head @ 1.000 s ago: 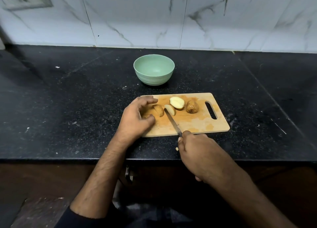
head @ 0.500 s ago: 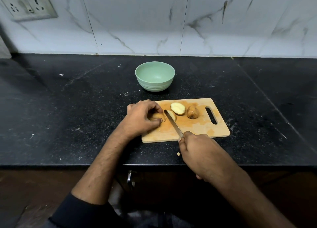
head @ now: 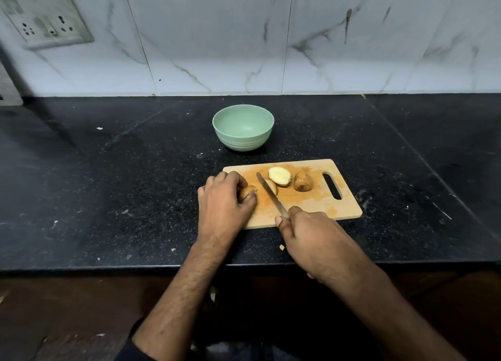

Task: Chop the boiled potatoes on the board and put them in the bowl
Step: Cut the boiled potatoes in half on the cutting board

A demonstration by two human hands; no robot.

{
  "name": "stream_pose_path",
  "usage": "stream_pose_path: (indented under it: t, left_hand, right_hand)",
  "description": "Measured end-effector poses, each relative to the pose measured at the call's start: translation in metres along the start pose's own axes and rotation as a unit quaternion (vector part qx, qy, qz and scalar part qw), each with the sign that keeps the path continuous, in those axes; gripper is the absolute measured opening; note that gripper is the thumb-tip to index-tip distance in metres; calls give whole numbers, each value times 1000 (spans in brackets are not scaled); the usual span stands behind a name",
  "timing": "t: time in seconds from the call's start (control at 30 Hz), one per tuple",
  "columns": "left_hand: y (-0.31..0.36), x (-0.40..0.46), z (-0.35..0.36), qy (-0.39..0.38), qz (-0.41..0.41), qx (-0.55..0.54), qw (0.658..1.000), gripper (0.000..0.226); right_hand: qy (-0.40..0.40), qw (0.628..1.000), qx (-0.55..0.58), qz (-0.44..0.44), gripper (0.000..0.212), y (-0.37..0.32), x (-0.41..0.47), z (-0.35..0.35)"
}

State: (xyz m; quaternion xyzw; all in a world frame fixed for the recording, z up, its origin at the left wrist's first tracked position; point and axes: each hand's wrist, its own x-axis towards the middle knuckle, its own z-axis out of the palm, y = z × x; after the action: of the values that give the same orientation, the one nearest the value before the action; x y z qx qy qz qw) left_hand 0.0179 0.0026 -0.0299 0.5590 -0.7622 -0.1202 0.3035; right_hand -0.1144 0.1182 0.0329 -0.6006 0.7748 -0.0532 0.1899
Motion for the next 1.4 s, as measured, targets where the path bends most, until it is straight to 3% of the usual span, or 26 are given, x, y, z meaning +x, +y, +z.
stream_pose_path:
  t: [1.4]
  left_hand:
    - [-4,-1,0,24,20,9,999,22]
  right_hand:
    - [9,997,-76,-26,35,-4,7,-1]
